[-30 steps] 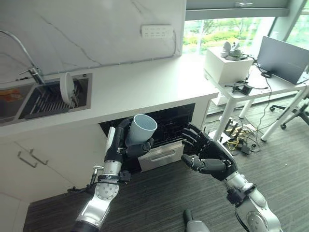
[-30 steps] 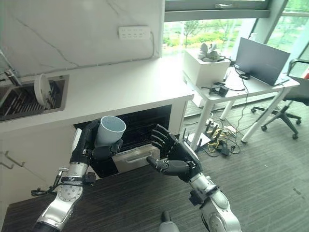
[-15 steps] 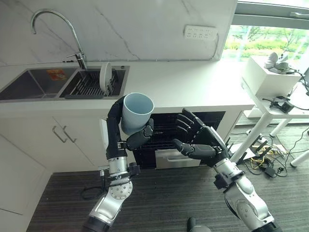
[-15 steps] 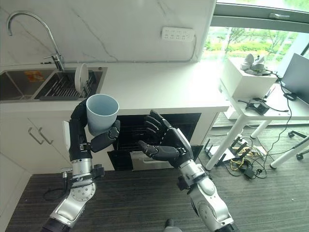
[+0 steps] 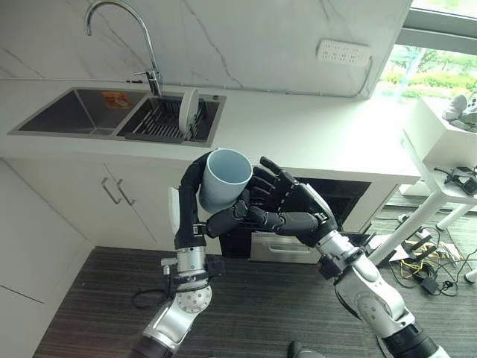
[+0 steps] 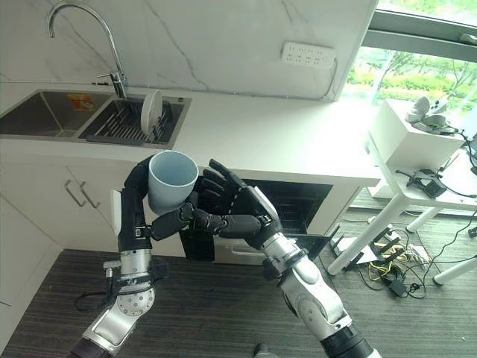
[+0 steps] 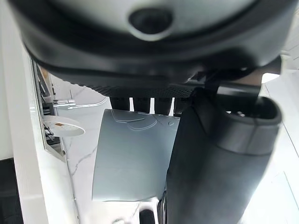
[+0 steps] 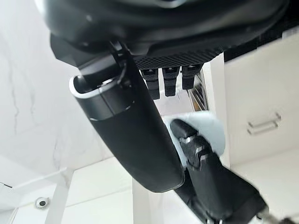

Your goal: Place the dishes in the dishwasher.

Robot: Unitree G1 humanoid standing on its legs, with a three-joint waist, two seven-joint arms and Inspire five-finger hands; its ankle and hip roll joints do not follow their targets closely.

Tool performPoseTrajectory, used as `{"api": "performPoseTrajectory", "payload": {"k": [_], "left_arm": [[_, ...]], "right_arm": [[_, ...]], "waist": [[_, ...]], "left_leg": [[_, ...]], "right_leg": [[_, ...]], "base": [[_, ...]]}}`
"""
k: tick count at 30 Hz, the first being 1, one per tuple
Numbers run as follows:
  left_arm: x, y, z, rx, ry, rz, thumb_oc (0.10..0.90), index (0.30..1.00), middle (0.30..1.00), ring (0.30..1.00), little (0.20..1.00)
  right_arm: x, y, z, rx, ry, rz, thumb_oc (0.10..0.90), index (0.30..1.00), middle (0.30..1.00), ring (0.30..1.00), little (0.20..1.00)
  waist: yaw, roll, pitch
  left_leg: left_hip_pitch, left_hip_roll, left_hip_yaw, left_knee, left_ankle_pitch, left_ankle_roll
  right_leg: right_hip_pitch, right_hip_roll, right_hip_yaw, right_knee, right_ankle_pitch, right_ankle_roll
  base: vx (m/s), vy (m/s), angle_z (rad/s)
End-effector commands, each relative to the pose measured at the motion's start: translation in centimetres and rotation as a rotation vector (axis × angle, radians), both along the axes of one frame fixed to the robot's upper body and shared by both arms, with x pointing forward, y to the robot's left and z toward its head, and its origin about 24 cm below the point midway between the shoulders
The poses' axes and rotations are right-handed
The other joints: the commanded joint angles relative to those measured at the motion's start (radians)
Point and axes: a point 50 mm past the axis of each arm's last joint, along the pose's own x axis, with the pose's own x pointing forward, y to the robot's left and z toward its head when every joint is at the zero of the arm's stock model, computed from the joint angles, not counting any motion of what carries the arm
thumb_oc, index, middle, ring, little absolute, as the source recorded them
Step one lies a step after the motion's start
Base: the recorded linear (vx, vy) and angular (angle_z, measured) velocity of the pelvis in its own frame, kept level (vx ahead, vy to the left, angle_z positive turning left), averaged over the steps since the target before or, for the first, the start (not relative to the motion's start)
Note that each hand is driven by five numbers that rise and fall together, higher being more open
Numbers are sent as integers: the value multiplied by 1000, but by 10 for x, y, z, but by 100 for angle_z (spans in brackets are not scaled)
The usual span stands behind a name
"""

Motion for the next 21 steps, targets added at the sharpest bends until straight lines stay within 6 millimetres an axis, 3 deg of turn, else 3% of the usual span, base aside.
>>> {"api": "performPoseTrajectory", "payload": {"k": [1, 5, 7, 13, 21], "left_arm": [[3, -19, 47, -34, -271, -132, 400, 300, 300, 300, 300], [3, -22, 46, -32, -256, -147, 400, 300, 300, 300, 300], [8, -23, 64, -20, -267, -172, 400, 300, 300, 300, 300], [2, -24, 53, -6, -263, -190, 400, 300, 300, 300, 300], [8, 15, 89, -38, -257, -239, 400, 300, 300, 300, 300]], "right_arm": [[-3, 8, 73, 201, -294, 55, 800, 900, 900, 900, 900], [-3, 11, 79, 209, -295, 51, 800, 900, 900, 900, 900], [-1, 21, 79, 209, -277, 54, 800, 900, 900, 900, 900], [-1, 24, 71, 227, -218, 77, 800, 900, 900, 900, 900], [2, 40, 63, 191, -175, 66, 800, 900, 900, 900, 900]], "waist": [[5, -6, -17], [13, -5, -15], [13, 5, -15], [16, 7, -11], [46, 39, -20]], "left_leg": [[5, -36, -59, 66, -184, 30], [4, -40, -66, 66, -185, 33], [7, -40, -74, 66, -181, 28], [9, -39, -69, 66, -183, 31], [-1, -49, -96, 66, -165, 25]], "right_leg": [[58, 6, 72, 69, -203, 52], [60, 8, 73, 69, -206, 52], [63, 9, 76, 69, -209, 51], [62, 6, 78, 69, -209, 54], [58, -2, 75, 69, -213, 50]], "base": [[36, -4, 2], [37, -6, 4], [58, 32, 3], [16, 7, 1], [32, 51, 2]]}}
